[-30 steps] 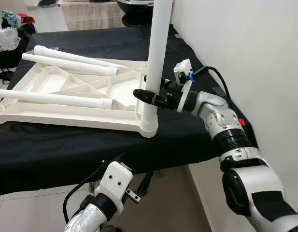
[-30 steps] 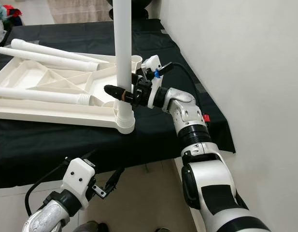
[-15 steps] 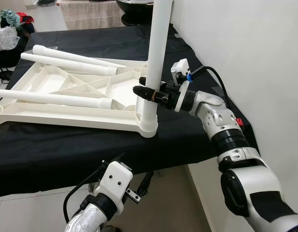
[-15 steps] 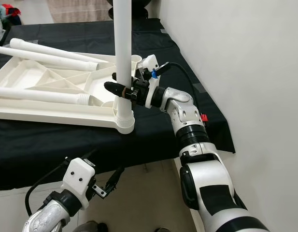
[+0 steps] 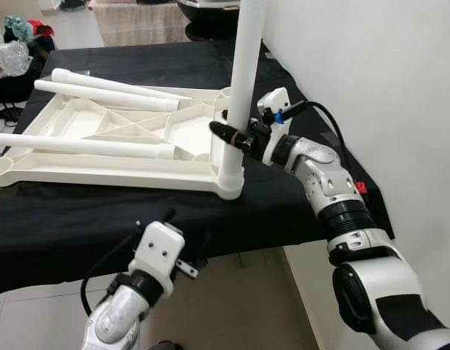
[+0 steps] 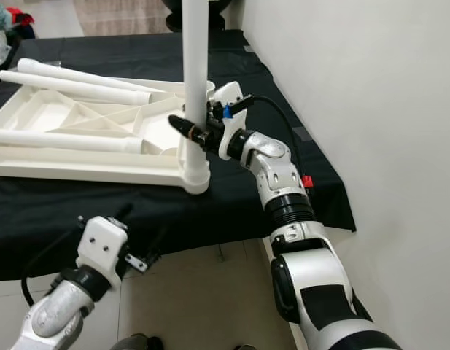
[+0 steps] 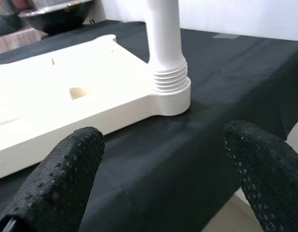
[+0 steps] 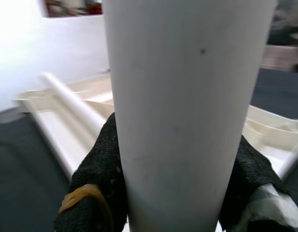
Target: Building children table
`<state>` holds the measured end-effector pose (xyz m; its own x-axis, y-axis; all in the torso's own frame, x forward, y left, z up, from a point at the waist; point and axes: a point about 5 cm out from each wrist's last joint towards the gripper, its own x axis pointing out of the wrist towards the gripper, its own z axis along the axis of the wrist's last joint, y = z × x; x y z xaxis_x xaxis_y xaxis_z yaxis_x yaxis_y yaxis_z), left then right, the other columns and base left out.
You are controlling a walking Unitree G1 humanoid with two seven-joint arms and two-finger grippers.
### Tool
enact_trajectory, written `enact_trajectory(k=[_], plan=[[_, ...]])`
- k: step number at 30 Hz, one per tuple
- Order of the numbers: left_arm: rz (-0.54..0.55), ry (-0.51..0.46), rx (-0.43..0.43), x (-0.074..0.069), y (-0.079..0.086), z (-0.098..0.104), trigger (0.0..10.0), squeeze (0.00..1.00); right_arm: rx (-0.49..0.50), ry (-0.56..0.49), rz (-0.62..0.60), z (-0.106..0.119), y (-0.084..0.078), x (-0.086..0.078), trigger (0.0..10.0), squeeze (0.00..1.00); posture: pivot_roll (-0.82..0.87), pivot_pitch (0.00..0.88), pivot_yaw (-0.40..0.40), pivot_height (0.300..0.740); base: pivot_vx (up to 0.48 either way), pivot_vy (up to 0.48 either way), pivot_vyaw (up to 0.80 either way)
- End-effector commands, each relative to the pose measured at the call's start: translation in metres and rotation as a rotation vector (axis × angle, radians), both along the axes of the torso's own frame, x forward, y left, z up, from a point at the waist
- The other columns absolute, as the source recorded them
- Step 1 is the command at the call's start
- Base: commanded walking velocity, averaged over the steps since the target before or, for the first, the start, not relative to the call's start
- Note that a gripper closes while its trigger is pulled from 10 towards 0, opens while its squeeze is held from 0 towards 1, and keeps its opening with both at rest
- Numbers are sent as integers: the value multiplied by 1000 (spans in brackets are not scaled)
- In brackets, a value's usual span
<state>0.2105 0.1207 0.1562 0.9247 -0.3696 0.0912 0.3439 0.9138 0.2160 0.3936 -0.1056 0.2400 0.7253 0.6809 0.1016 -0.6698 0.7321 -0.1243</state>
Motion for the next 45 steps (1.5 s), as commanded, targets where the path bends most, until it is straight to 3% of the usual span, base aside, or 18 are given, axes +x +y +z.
enact_trajectory(k=[1,6,9,15,18,20,22,23,26,31,32,34,35,36,37,38,39,45], plan=[[3,32,2,0,2,-5,10000,0,-75,88,-94,-26,-11,2,0,0,108,150,-59,740,0,0,0],[4,29,6,0,3,-5,10000,0,-55,140,-351,-33,-18,9,0,0,107,146,-62,740,0,0,0],[3,31,6,-1,2,-5,10000,0,-59,153,-386,-35,-18,10,0,0,107,146,-62,740,0,0,0],[-6,34,0,-2,-1,-6,10000,0,-5,212,-667,-36,-14,16,0,0,103,139,-64,740,0,0,0],[-8,34,-1,-2,-2,-6,10000,0,5,217,-701,-36,-12,16,0,0,103,139,-64,740,0,0,0],[-14,33,-2,-3,-5,-5,10000,0,62,208,-852,-34,-8,15,0,0,104,142,-69,740,0,0,0],[-14,33,-2,-3,-5,-5,10000,0,62,208,-852,-34,-8,15,0,0,104,142,-69,740,0,0,0],[-21,35,-9,-5,-8,-5,10000,0,123,178,-1011,-29,-3,12,0,0,111,141,-75,740,0,0,0],[-25,38,-14,-7,-10,-6,10000,0,147,170,-1095,-26,1,10,0,0,111,143,-78,740,0,0,0],[-28,43,-17,-9,-12,-6,10000,0,156,192,-1101,-27,12,10,0,0,110,147,-84,740,0,0,0],[-28,44,-18,-9,-12,-7,10000,0,154,193,-1067,-25,18,11,3843,0,109,147,-87,740,0,0,0],[-27,45,-20,-10,-12,-7,10000,0,151,192,-1049,-24,21,11,3843,0,109,147,-87,740,0,0,0],[-26,46,-20,-10,-13,-7,10000,0,163,201,-1009,-23,27,12,10000,0,106,149,-88,740,0,0,0],[-26,46,-20,-10,-13,-7,10000,0,163,201,-1009,-23,27,12,10000,0,106,149,-88,740,0,0,0],[-26,48,-22,-10,-13,-7,10000,0,181,203,-980,-22,31,12,10000,588,105,150,-89,740,0,0,0],[-26,48,-22,-10,-13,-7,10000,0,181,203,-980,-22,31,12,10000,588,105,150,-89,740,0,0,0],[-25,49,-23,-10,-13,-7,10000,0,194,206,-976,-21,33,12,10000,1000,105,150,-89,740,0,0,0],[-25,55,-23,-10,-14,-9,10000,0,220,171,-970,-15,30,13,10000,1000,105,151,-88,740,0,0,0]])
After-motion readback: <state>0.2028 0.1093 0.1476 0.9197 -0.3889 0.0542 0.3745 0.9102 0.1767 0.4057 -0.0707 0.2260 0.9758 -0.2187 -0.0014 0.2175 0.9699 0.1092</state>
